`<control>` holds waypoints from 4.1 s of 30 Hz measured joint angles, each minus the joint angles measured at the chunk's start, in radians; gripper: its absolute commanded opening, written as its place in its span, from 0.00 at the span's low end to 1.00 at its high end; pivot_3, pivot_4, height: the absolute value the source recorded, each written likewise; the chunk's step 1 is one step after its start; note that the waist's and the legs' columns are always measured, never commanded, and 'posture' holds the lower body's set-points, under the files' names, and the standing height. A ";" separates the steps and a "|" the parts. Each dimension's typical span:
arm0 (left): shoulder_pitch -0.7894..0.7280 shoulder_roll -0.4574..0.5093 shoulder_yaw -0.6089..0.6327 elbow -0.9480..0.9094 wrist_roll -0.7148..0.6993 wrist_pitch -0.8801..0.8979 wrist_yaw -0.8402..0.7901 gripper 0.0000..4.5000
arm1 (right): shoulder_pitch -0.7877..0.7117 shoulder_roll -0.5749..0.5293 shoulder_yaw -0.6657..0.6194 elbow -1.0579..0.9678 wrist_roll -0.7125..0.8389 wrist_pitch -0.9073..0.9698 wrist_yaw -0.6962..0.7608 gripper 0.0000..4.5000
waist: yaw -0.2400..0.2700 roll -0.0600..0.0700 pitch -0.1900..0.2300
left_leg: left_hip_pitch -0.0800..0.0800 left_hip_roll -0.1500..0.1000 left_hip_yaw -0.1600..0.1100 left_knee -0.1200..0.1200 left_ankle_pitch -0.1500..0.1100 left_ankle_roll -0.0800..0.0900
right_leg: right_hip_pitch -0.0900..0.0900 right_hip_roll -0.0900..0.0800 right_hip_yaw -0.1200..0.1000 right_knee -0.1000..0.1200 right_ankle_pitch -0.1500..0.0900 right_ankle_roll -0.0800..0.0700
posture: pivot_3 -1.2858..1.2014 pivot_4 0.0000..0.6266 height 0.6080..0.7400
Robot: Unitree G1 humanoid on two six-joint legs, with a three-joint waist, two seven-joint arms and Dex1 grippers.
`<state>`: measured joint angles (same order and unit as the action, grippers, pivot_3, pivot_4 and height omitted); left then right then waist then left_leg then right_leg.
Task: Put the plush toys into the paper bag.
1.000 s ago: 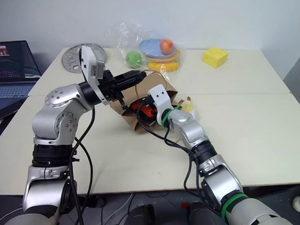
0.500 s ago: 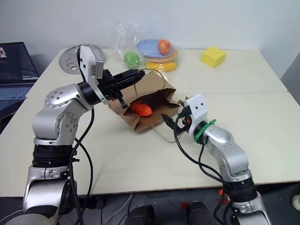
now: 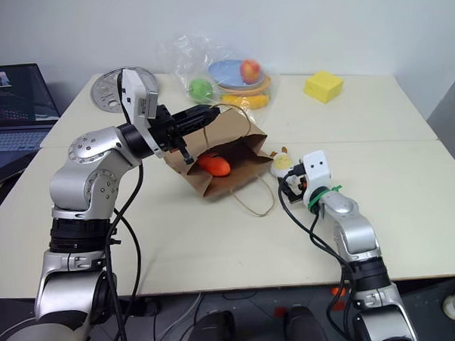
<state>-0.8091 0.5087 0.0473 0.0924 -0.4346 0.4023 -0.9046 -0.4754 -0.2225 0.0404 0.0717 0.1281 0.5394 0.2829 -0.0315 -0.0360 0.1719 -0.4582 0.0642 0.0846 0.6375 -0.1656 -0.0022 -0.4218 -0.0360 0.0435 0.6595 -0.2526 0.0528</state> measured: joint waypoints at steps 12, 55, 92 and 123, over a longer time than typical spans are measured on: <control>0.000 0.016 0.000 -0.004 0.001 0.004 0.000 0.00 | -0.025 0.010 0.001 0.107 -0.026 -0.135 0.031 0.19 | 0.000 0.000 0.000 | 0.000 0.000 0.000 -0.001 0.000 0.000 | 0.000 0.000 0.000 0.000 0.000 0.001 | 0.52 0.24 1.00; 0.004 0.022 -0.001 -0.016 -0.007 0.010 -0.046 0.00 | -0.343 0.197 0.054 0.309 0.080 -0.065 0.032 0.01 | -0.001 0.000 0.000 | 0.004 0.000 0.000 -0.005 0.000 0.000 | 0.000 0.001 0.000 0.002 -0.001 0.000 | 0.52 0.24 1.00; 0.002 0.032 -0.003 -0.010 -0.007 0.018 -0.044 0.00 | 0.026 -0.025 0.307 -0.273 0.069 0.223 0.214 1.00 | 0.000 0.000 0.000 | 0.007 0.000 -0.001 -0.007 0.001 -0.001 | 0.001 0.002 0.000 0.003 -0.005 -0.004 | 0.52 0.24 1.00; -0.076 0.007 0.033 0.022 -0.041 0.029 0.003 0.00 | -0.028 -0.160 0.015 -0.616 0.350 0.358 0.308 0.00 | 0.004 -0.001 0.001 | 0.007 0.000 -0.002 -0.007 0.001 -0.001 | 0.001 0.002 0.000 0.003 -0.004 -0.001 | 0.52 0.24 1.00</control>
<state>-0.8847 0.5159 0.0803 0.1146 -0.4755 0.4311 -0.9018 -0.5030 -0.3824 0.0556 -0.5439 0.4786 0.8979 0.5911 -0.0276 -0.0366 0.1725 -0.4517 0.0644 0.0829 0.6303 -0.1651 -0.0035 -0.4206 -0.0342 0.0432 0.6628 -0.2568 0.0516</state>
